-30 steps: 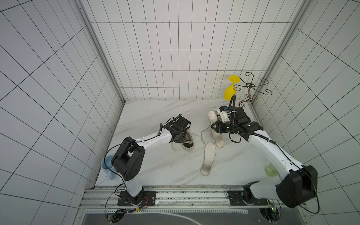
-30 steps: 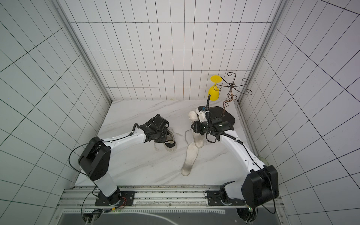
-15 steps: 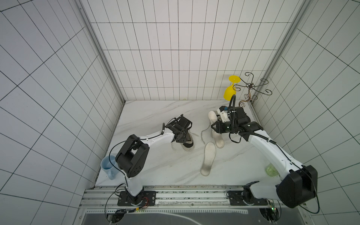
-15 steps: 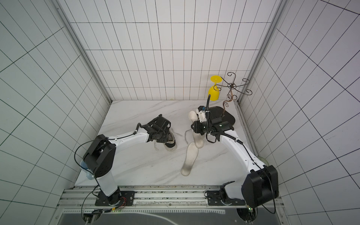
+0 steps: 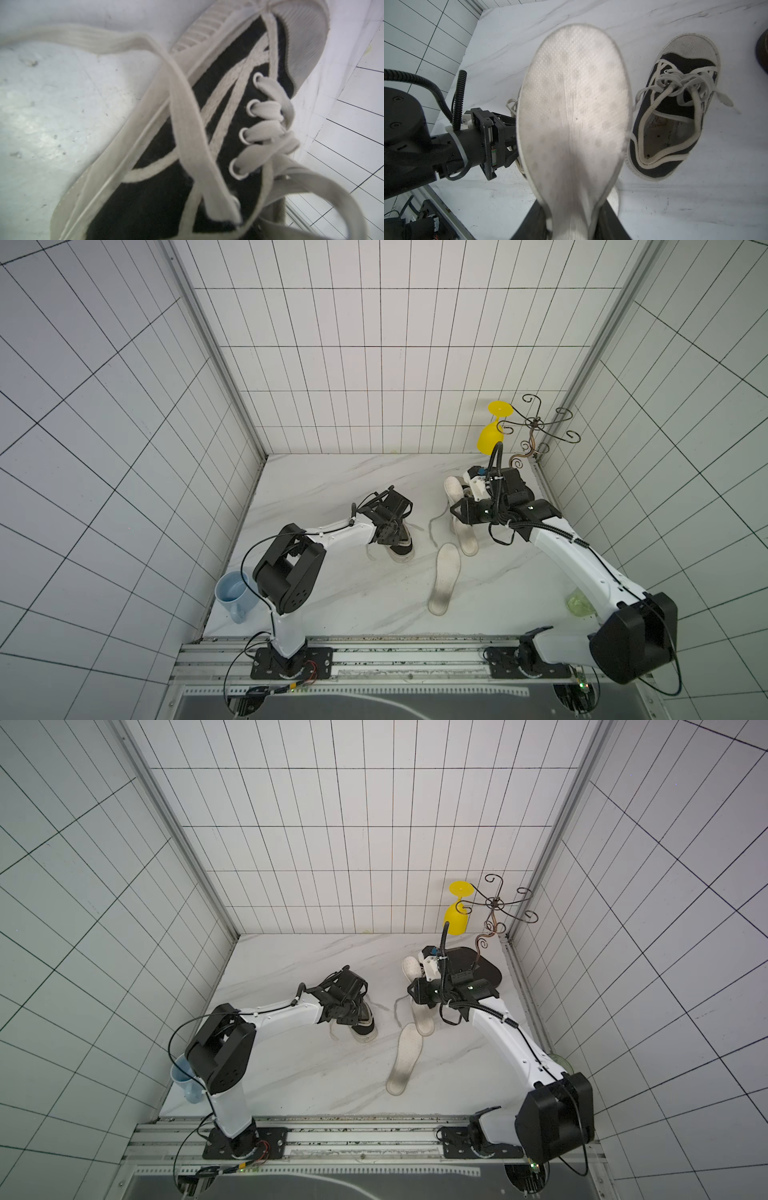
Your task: Insert the insole into the shoe
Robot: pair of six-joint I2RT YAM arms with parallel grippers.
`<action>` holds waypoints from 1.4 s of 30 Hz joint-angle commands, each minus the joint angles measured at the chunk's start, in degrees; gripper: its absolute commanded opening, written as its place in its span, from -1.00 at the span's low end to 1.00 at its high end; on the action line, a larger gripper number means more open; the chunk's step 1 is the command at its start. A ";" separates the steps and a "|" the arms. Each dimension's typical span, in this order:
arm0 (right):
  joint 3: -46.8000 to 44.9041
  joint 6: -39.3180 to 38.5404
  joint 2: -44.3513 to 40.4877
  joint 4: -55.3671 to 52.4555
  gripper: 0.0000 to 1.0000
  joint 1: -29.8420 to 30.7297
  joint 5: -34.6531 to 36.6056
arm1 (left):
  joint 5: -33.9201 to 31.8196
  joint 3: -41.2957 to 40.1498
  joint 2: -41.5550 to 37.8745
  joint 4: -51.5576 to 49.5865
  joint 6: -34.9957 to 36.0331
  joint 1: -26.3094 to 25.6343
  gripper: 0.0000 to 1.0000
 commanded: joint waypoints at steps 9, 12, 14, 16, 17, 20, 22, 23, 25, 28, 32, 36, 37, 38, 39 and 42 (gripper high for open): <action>-2.39 -0.38 -0.54 0.82 -0.29 -0.70 0.24 | -2.91 -1.93 0.81 0.80 -0.74 1.52 -0.67; -2.43 -0.47 -0.49 0.82 -0.29 -0.70 -0.15 | -2.42 -1.81 1.18 1.39 0.40 2.00 -0.85; -2.56 -0.56 -0.57 0.74 -0.29 -0.70 -0.66 | -2.34 -1.64 1.08 1.92 1.53 2.35 -1.00; -2.99 -0.56 -0.94 0.74 -0.30 -0.62 -0.74 | -2.78 -1.32 0.57 2.28 2.63 2.74 -1.00; -3.28 -0.56 -1.13 0.74 -0.29 -0.62 -0.82 | -3.31 -0.94 0.30 2.09 3.45 2.98 -1.00; -3.79 -0.56 -1.45 0.74 -0.30 -0.62 -1.03 | -4.10 0.37 -0.32 1.69 5.02 3.54 -1.00; -3.91 -0.47 -1.44 0.74 -0.30 -0.53 -1.29 | -4.01 0.78 -0.72 1.94 5.74 3.71 -1.00; -3.84 -0.47 -1.32 0.74 -0.30 -0.54 -1.33 | -4.26 0.93 -1.08 1.89 6.01 3.63 -1.00; -3.73 -0.56 -1.32 0.74 -0.30 -0.53 -1.43 | -4.66 1.24 -1.79 1.88 6.73 3.71 -1.00; -3.65 -0.90 -1.48 0.69 -0.30 -0.35 -2.40 | -4.20 2.16 -3.17 1.48 8.40 3.70 -1.00; -3.66 -1.51 -1.58 -0.19 -0.31 0.82 -4.35 | -3.12 4.86 -3.95 -1.71 9.63 3.51 -1.00; -3.16 -2.32 -0.94 -2.14 -0.31 5.07 -5.98 | -0.63 6.81 -4.59 -3.78 10.63 3.38 -1.00; -2.90 -2.30 -0.46 -2.86 -0.31 6.53 -7.07 | -0.39 7.56 -4.64 -4.42 11.23 3.29 -1.00; -2.71 -2.20 -0.14 -3.45 -0.32 7.95 -7.49 | -0.14 8.35 -4.67 -5.59 11.36 3.20 -1.00; -2.70 -2.01 0.13 -3.80 -0.32 9.63 -7.86 | 0.07 8.98 -4.93 -6.38 11.58 3.09 -1.00; -3.76 1.16 0.56 -3.78 -0.32 11.42 -11.46 | 0.88 8.59 -6.07 -6.44 11.32 2.95 -1.00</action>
